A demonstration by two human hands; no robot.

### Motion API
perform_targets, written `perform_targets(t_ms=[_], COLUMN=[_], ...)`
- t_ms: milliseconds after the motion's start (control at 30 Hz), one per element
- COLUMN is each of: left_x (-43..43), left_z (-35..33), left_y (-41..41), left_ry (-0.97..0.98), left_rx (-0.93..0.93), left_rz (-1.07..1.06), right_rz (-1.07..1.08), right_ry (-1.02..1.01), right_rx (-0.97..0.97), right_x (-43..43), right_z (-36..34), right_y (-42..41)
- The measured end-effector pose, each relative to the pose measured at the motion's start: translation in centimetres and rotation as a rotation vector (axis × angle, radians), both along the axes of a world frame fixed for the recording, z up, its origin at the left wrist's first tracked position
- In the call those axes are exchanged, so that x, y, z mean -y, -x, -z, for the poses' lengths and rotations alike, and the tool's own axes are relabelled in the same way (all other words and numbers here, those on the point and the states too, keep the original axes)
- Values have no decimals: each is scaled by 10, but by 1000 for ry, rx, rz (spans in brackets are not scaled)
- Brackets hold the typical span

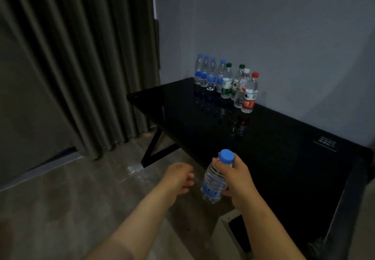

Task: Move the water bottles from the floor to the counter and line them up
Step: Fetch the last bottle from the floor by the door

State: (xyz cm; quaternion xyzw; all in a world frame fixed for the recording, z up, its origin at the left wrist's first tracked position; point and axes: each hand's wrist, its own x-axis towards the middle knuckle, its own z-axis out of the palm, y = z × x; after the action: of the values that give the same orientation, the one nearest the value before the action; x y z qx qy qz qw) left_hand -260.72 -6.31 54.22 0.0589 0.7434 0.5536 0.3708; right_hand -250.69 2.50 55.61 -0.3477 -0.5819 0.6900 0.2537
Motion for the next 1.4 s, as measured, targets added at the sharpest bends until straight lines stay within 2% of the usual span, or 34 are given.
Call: perform_targets(t_ms=[233, 567, 900, 1400], left_x=[-80, -246, -364, -499], left_z=[-5, -26, -10, 28], left_y=[64, 147, 175, 237], left_ry=[38, 68, 163, 139], left_rx=[-53, -50, -37, -31], left_rz=[76, 245, 403, 671], right_rz=[178, 181, 390, 628], right_ry=[-17, 20, 20, -21], right_rx=[19, 33, 104, 158], right_x=[-74, -236, -343, -453], right_z=[4, 6, 26, 33], right_y=[65, 145, 160, 211])
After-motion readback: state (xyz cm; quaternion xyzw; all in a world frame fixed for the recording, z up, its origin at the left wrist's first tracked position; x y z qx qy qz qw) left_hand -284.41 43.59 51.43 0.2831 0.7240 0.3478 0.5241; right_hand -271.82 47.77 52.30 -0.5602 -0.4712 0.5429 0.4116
